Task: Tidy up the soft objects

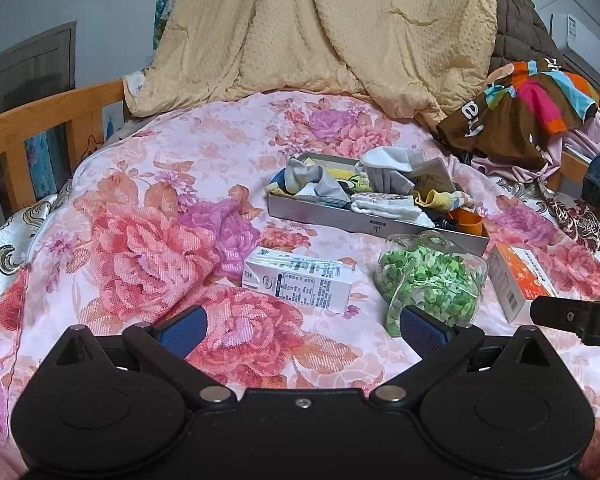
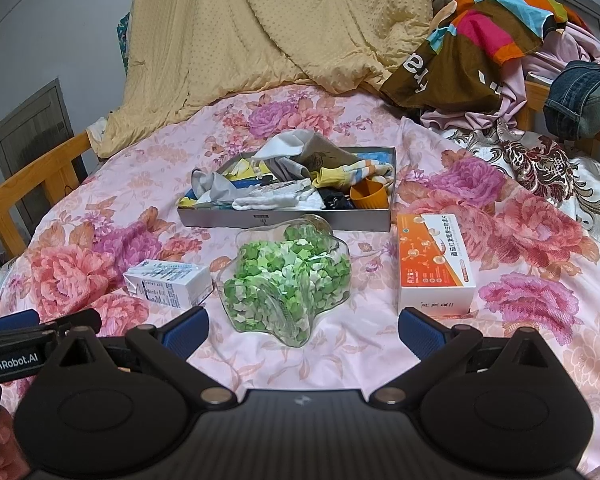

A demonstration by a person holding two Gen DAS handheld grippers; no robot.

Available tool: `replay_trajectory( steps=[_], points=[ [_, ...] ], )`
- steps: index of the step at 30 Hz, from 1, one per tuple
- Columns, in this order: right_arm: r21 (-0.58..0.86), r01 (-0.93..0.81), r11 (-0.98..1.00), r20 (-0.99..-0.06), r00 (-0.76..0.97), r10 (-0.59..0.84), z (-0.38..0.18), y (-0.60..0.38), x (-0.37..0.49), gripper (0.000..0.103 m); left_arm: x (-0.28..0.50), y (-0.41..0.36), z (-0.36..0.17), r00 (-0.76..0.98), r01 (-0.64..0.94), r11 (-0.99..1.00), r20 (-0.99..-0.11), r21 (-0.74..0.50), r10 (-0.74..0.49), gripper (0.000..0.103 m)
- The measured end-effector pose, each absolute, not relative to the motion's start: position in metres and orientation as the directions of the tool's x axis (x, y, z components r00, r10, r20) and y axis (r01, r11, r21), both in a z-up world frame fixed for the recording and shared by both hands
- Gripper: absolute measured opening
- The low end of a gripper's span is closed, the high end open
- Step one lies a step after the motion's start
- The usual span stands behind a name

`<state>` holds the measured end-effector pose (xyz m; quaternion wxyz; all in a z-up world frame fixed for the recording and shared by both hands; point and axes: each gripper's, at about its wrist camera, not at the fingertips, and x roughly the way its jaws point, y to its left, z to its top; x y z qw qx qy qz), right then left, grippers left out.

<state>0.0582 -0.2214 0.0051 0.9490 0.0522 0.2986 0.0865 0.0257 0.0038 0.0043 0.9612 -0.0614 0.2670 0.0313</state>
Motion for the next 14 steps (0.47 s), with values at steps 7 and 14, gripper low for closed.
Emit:
replay_trajectory(
  steps=[7,14],
  points=[
    [0.15,-0.134,0.98,-0.56,0.805,0.196,0.0031,-0.2228,0.0569,0.103,0.0273,0.0045,0.0045,0.85,-0.112,0.989,-0.524,-0.095,0.046,0.102],
    [0.147,-0.134,0.98,-0.563,0.803,0.194,0.0011,-0.2228,0.056,0.103,0.0279,0.0047,0.0039,0.849,-0.119,0.989,-0.526,-0.091,0.054,0.102]
  ],
)
